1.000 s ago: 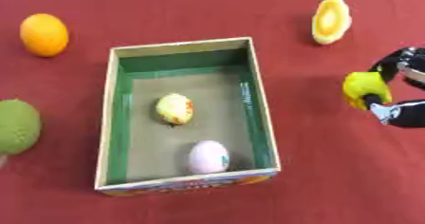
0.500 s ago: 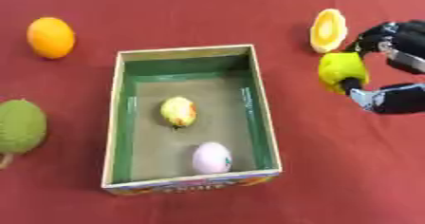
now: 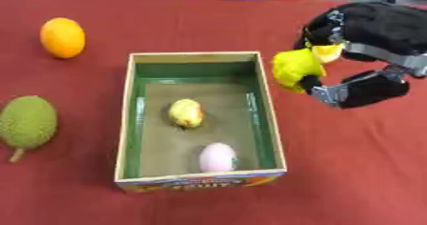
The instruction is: Pick up objects on the table and place them in the box.
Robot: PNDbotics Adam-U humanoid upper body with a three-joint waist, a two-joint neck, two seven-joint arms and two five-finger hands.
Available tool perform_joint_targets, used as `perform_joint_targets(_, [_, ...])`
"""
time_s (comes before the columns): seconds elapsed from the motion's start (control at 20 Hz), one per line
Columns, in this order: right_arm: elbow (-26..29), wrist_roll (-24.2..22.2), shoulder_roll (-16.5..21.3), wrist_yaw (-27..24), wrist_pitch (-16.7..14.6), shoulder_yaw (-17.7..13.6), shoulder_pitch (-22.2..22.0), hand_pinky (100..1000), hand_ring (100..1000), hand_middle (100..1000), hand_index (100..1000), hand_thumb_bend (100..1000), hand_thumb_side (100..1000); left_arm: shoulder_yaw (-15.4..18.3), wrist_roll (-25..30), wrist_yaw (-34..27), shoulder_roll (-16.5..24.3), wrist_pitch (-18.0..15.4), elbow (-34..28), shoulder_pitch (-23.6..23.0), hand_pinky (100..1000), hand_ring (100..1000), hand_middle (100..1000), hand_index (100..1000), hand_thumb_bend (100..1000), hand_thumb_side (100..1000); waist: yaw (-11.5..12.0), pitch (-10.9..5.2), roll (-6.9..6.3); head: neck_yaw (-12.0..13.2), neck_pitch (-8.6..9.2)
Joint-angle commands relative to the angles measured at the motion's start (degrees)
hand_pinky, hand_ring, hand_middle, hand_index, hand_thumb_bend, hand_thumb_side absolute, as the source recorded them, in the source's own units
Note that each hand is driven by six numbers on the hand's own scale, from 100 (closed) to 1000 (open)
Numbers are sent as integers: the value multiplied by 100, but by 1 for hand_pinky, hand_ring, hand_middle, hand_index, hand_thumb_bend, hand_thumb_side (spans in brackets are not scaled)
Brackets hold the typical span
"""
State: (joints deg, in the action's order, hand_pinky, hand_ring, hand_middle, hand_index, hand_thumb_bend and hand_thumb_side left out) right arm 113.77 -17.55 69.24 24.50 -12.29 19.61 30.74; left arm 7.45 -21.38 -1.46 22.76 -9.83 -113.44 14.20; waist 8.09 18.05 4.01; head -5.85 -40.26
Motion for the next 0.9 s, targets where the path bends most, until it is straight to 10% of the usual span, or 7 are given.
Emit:
perform_joint_targets(0.05, [82,-266,-35,30,-139,189,380,799,718,604,741,131,505,-6,45,-7,189,-4,-115,64,748,613,596,806,100,526,25,-142,3,-43,-42])
perform_joint_targets(0.9, [-492,-1775,-1554,-293,829,1290,2278,821,780,698,795,116,435,-40,91,-40,216,-4,-115,142,748,612,596,806,100,528,187,-118,83,-125,-243])
